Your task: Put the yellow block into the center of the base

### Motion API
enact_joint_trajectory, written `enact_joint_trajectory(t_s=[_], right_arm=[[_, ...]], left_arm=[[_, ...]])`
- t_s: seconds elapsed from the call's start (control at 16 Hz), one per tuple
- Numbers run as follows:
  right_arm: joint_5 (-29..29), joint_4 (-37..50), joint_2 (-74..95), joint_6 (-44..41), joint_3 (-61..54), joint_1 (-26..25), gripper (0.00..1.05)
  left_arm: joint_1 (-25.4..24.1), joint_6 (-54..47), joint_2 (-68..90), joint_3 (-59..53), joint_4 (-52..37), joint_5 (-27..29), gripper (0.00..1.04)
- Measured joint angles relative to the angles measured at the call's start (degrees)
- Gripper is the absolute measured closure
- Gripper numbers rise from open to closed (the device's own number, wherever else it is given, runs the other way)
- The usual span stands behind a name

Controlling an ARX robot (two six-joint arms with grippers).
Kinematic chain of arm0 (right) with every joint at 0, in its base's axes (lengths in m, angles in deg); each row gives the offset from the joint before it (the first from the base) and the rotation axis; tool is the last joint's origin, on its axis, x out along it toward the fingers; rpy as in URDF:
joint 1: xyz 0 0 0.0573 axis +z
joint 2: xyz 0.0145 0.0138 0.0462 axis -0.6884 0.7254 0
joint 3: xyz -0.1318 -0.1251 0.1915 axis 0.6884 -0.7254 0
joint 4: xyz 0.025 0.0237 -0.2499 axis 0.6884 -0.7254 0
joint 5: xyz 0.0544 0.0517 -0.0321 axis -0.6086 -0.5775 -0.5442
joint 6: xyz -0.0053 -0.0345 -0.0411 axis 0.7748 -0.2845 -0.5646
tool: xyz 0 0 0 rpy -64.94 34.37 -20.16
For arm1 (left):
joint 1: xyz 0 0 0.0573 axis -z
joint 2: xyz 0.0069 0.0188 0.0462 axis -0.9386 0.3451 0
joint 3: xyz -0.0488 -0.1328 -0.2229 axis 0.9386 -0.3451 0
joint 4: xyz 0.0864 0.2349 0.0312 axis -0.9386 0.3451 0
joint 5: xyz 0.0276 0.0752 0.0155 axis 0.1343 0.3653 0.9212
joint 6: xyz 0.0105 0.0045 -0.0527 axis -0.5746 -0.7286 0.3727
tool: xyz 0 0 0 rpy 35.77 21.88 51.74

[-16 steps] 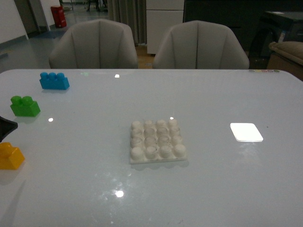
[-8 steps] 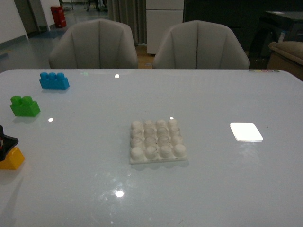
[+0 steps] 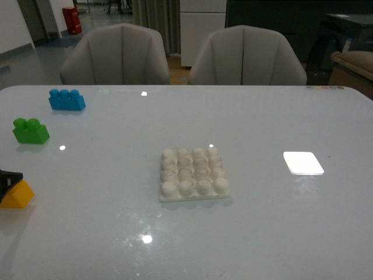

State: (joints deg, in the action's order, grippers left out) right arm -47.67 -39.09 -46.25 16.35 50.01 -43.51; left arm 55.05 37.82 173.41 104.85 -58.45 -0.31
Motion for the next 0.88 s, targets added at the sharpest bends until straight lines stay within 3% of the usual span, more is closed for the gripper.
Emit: enact_joint_trajectory(t_s=[0.5, 0.88], right_arm=[[-0.02, 0.02, 0.0, 0.0, 0.0, 0.0, 0.06], [-0.02, 0.02, 0.0, 0.0, 0.0, 0.0, 0.06]], left_arm=[[2.73, 1.38, -5.51, -1.51, 1.57, 2.47, 0.46], [8.48, 3.87, -11.98, -1.95, 2.25, 6.08, 0.46]])
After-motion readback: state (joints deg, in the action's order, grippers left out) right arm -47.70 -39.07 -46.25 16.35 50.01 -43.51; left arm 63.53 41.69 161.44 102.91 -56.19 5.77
